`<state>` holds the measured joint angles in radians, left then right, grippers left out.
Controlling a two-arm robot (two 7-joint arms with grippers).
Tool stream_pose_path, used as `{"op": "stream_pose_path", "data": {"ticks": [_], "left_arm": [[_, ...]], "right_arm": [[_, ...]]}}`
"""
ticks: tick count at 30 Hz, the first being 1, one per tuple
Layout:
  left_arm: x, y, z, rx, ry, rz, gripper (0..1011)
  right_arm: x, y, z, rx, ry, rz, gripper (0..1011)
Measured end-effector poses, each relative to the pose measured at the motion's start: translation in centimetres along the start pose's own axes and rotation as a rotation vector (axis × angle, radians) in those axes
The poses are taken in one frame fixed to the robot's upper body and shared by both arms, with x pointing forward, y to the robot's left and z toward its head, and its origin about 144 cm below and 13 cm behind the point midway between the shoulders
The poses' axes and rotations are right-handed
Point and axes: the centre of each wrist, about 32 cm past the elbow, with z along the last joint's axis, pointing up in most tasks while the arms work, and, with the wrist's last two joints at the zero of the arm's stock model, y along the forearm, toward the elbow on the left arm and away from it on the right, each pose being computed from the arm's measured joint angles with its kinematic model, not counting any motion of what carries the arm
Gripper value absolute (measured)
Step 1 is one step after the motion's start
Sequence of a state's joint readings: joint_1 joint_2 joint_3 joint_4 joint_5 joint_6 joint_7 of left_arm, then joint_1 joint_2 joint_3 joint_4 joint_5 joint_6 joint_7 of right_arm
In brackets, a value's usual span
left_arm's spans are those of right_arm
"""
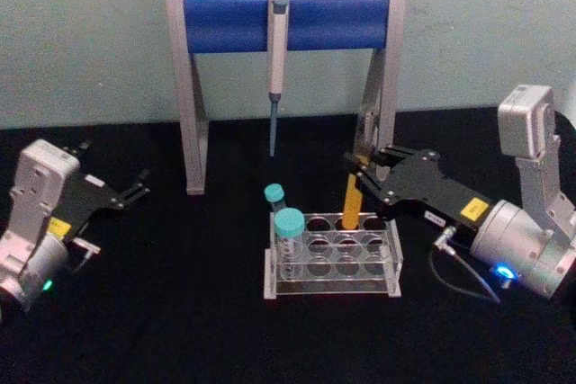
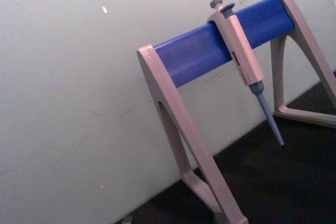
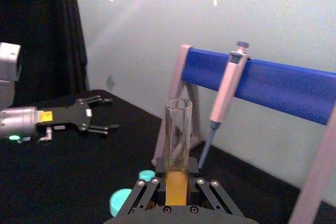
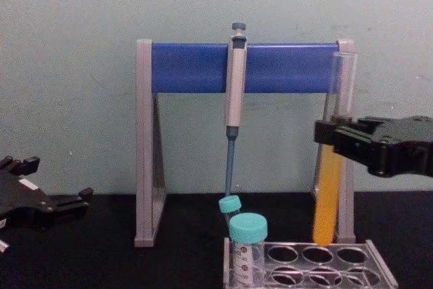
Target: Pick up the test tube from the test tube rack, shake it, then place it back into the test tube rack.
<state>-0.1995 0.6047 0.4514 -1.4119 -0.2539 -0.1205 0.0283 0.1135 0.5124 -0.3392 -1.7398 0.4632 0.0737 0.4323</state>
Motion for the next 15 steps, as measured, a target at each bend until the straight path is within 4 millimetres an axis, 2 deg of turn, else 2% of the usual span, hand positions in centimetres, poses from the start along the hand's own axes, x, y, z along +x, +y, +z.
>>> {"op": "stream_pose_path", "data": {"ticks": [8,15], "left_arm": [[0.0,0.0,0.0,0.000,0.000,0.000,1001],[0.0,0.0,0.0,0.000,0.000,0.000,1001]], "right_arm": [[-0.3,1.4,0.0,0.010,0.012,0.030,226],[0.2,2.8,-0.3,0.019,0.020,0.021,226]]}}
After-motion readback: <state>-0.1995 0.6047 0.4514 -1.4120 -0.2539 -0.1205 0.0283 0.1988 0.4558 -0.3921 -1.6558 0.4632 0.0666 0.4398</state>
